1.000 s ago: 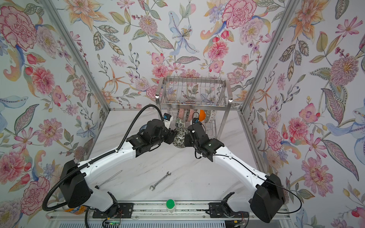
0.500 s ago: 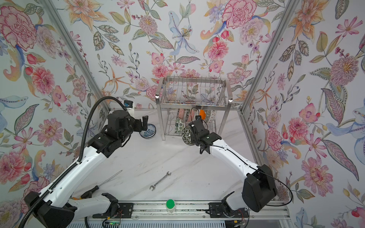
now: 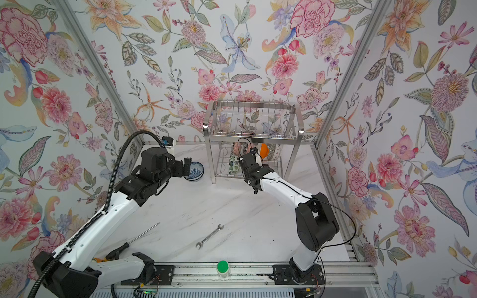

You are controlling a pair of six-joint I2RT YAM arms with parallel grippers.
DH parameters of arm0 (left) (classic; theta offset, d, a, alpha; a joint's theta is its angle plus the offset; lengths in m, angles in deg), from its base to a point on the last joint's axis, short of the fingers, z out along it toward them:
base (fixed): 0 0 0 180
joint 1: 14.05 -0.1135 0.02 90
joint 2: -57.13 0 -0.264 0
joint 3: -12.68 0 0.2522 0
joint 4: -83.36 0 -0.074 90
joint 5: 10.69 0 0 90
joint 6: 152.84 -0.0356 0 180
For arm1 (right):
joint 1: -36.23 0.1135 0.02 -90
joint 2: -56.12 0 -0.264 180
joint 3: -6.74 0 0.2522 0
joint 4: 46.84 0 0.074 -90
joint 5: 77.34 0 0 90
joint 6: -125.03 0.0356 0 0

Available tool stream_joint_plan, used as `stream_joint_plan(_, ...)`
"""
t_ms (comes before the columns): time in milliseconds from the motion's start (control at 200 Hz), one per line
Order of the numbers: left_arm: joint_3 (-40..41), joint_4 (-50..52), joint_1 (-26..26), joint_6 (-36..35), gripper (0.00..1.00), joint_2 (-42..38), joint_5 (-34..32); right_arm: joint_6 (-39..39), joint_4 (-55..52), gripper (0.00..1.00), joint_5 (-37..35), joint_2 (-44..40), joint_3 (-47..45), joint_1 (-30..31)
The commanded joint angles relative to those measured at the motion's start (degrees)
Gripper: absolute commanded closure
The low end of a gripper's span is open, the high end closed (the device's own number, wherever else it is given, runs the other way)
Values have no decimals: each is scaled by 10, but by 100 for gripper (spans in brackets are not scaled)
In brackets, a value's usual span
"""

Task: Load bowls into a dish rack
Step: Place the bowl in the dish rack.

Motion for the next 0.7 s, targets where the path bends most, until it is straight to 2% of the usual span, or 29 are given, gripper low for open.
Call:
stream_joint_plan(0,8,7,-3,-1,1,-1,9,-4,39,100,-62,12,24,-5)
stream_joint_plan(696,7,12,-4,-1,1,-2,5,22,46,100,-138,123,86,-13)
